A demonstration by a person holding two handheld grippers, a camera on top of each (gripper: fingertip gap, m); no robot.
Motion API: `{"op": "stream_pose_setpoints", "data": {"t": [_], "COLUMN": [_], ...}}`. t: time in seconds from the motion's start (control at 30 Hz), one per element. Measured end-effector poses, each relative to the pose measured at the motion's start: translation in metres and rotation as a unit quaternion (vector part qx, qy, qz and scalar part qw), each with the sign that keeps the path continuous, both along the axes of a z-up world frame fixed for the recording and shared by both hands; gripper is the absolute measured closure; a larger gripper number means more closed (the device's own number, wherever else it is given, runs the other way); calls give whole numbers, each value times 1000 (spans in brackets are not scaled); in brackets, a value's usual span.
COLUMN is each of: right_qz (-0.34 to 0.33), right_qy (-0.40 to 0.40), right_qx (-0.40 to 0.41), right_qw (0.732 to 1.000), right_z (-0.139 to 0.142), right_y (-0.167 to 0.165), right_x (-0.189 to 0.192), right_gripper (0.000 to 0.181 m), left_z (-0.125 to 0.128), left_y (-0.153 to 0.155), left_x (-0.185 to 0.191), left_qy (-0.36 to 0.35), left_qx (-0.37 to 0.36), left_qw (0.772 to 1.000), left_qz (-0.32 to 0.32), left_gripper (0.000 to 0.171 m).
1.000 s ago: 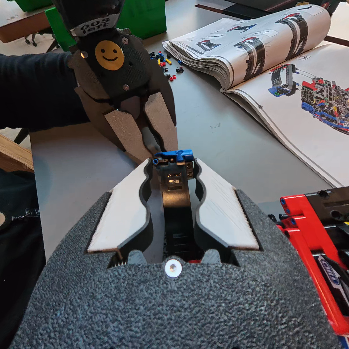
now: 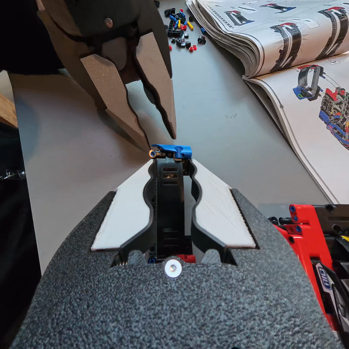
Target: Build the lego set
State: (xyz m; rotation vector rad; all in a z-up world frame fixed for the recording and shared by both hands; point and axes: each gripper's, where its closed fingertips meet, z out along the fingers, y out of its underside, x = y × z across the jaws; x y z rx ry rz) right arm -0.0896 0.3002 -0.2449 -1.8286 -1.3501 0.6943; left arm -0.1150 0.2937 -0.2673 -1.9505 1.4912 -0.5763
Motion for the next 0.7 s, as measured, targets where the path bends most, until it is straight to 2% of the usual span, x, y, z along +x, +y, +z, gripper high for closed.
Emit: {"op": "stream_pose_setpoints", "data": {"t": [0.07, 0.23, 0.27, 0.4, 0.53, 0.7], "right_qz": [-3, -2, -3, 7, 16, 22], "right_qy": [-2, -14, -18, -26, -22, -18], "right_qx": [1, 8, 10, 6, 2, 0], "right_qw": [1000, 1000, 1000, 1000, 1000, 1000], "right_z": [-1, -5, -7, -12, -12, -11], "right_y": [0, 0, 1, -2, -2, -1], "right_x": [1, 2, 3, 4, 4, 5], "right_gripper": [147, 148, 147, 147, 147, 147], "left_z": [8, 21, 18, 9, 11, 6], "left_y": [2, -2, -1, -4, -3, 2], "left_x": [6, 25, 26, 27, 23, 24], "left_qy": [-23, -87, -80, -54, -44, -19], "left_qx": [-11, -105, -110, -105, -86, -78], "left_qw": [1000, 989, 988, 987, 987, 986], "left_qz": [-17, -62, -70, -108, -128, -143], "left_gripper": [143, 143, 139, 143, 143, 132]}}
